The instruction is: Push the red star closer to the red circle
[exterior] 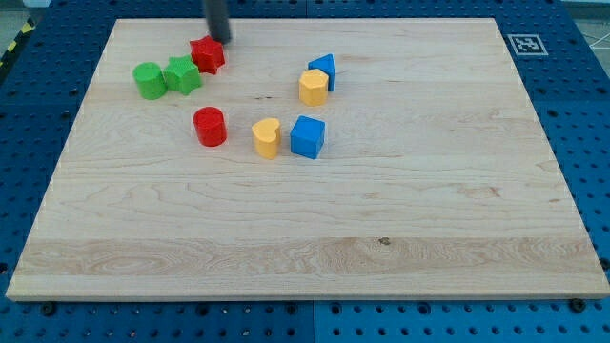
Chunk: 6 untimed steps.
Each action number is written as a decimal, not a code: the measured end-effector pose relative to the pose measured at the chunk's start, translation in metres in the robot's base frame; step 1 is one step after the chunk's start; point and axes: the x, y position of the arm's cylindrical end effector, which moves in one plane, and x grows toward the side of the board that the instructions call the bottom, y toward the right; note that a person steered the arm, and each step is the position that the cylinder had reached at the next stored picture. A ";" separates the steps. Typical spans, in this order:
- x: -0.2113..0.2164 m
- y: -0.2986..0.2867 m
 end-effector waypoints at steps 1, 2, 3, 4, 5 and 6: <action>0.006 -0.054; 0.017 -0.049; 0.018 -0.009; 0.019 0.015; 0.029 0.030; 0.041 0.046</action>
